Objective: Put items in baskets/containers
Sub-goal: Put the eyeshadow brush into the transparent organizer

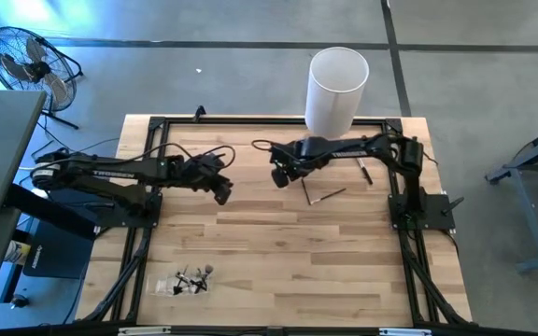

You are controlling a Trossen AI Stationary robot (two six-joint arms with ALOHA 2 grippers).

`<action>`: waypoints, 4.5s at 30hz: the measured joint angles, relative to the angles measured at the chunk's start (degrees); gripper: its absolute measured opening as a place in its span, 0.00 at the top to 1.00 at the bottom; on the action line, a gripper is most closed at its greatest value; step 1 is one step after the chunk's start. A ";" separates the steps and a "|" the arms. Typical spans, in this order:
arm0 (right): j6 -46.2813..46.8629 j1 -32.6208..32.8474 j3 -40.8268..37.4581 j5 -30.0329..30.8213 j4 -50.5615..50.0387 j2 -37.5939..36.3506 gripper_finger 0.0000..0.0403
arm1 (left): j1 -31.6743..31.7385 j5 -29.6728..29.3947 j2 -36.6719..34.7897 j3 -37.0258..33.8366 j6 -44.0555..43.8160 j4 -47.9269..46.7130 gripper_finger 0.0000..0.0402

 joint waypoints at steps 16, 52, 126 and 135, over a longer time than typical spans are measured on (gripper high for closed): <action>-1.39 -3.70 -9.89 -1.04 13.72 -0.01 0.79 | 0.00 2.27 -0.02 0.04 1.51 0.37 0.75; -14.25 7.36 -11.48 6.61 23.59 -19.77 1.00 | 0.00 8.89 0.11 0.11 12.19 23.60 0.75; -36.80 14.56 -11.35 13.44 55.79 -31.44 0.78 | 0.07 11.41 9.52 15.53 32.39 36.54 0.97; -17.35 17.87 -11.30 15.66 34.25 -33.86 0.67 | 3.52 14.57 -3.07 14.60 38.45 16.94 0.97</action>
